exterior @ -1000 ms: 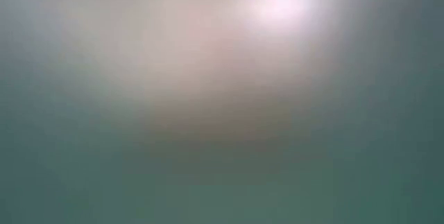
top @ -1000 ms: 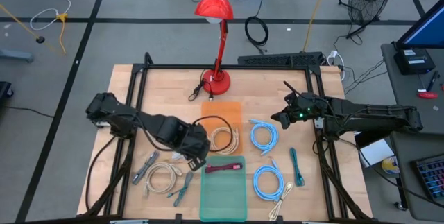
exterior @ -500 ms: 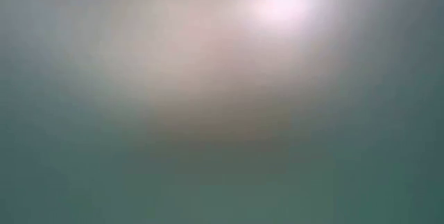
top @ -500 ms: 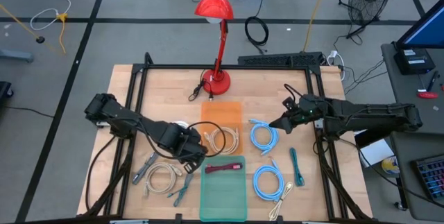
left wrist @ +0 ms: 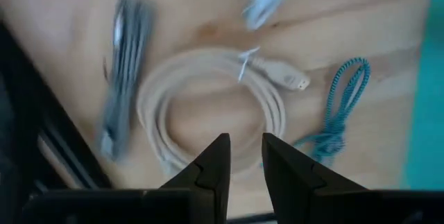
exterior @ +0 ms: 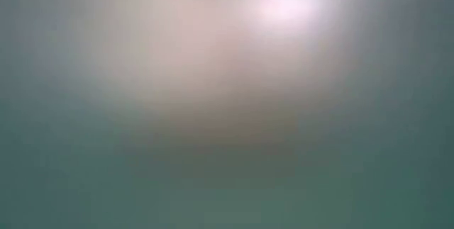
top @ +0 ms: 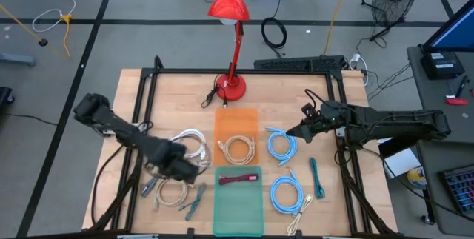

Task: Sort cables
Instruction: Put the brown video cable into the orange bin

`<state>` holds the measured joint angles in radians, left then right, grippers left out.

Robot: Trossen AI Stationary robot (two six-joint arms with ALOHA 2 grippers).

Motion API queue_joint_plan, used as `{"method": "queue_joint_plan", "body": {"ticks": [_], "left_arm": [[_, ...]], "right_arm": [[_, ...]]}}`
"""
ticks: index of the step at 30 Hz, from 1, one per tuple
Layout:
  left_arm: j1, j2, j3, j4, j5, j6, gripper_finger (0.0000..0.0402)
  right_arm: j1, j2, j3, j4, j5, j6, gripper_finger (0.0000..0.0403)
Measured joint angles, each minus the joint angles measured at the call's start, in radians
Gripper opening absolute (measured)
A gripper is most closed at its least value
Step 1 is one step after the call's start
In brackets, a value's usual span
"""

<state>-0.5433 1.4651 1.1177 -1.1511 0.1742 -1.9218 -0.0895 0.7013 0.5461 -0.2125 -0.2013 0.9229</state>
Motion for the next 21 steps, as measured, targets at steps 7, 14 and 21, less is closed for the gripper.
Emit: {"method": "queue_joint_plan", "body": {"ticks": [7, 14, 21], "left_arm": [[-0.141, -0.131, -0.074, 0.075, -0.074, -0.417, 0.0088], [-0.128, -0.124, -0.078, 0.136, -0.204, -0.338, 0.0088], [-0.14, -0.124, -0.083, 0.02, -0.274, 0.019, 0.0088]], "right_arm": [[0.0, 0.0, -0.006, 0.011, 0.025, -0.026, 0.0029], [0.0, 0.0, -0.055, 0.021, 0.04, 0.0, 0.0029], [0.0, 0.0, -0.078, 0.031, 0.044, 0.034, 0.0029]]}}
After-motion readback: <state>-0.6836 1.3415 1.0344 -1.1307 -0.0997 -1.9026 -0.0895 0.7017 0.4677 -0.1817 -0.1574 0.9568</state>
